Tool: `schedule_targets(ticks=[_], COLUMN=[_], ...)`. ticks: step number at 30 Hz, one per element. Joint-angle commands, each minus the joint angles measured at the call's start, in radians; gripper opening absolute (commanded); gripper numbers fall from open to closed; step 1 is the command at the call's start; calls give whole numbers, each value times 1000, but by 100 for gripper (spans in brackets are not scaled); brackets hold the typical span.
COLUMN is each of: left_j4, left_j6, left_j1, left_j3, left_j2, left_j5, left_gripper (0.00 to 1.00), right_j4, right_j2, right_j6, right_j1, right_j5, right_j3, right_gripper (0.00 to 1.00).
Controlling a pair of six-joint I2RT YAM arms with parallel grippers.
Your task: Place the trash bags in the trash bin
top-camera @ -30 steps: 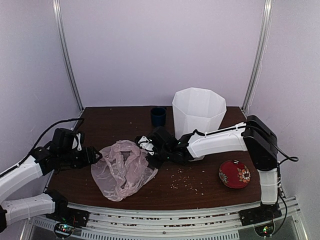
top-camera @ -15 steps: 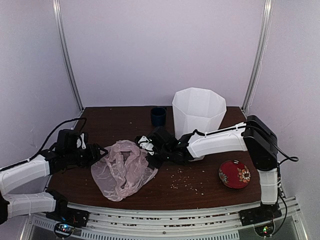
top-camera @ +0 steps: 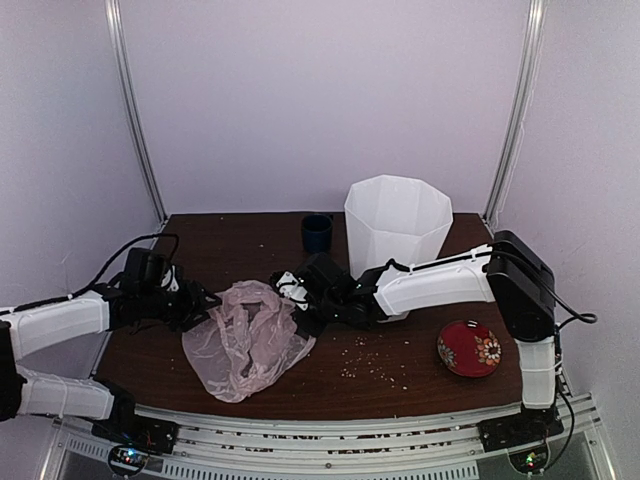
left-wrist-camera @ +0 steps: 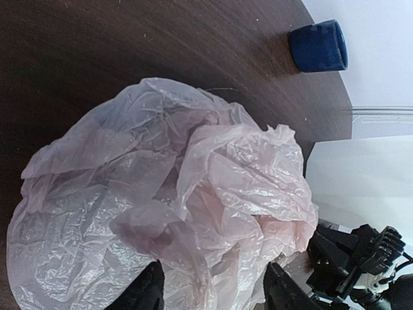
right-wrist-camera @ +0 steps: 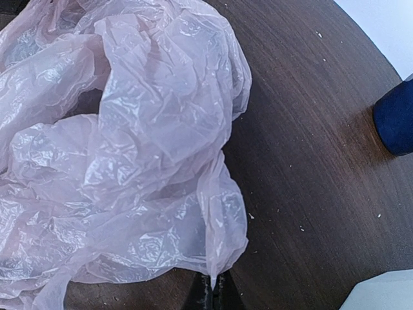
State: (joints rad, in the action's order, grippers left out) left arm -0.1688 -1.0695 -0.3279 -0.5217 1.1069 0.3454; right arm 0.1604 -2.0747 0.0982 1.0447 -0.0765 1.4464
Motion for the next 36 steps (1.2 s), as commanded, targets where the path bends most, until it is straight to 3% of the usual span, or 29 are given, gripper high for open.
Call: schedule_targets(ticks=[1,7,14,18,20,30,34,36], left_j4=[-3,42,44,-1,17,149,140,83], left_j6=[-27,-45,-73,-86,-93,-64,-31,19], left_j1=[17,27,26,31,37,62,63,65], left_j3=[-14,4,18,32,41,26,-8,-51], left_j2=[65,106,148,130,123,223,217,177], left_j5=[22,43,105,95,90,109,133,103], left_gripper=[56,59,50,64,64,24,0,0], right_j4=[-6,-5,-4,-4,-4,-2,5,17], right_j2=[14,13,8,8,7,8,8,13], right_j6=[-9,-12,-14,-14,-13,-12,-10,-5], right_j1=[8,10,10,9,9,10,11,8], right_j5=[-20,-23,-28,-29,-28,-43,-51,-63], right_j3=[10,11,14,14,15,14,20,38], right_gripper=[0,0,0,0,0,0,0,0])
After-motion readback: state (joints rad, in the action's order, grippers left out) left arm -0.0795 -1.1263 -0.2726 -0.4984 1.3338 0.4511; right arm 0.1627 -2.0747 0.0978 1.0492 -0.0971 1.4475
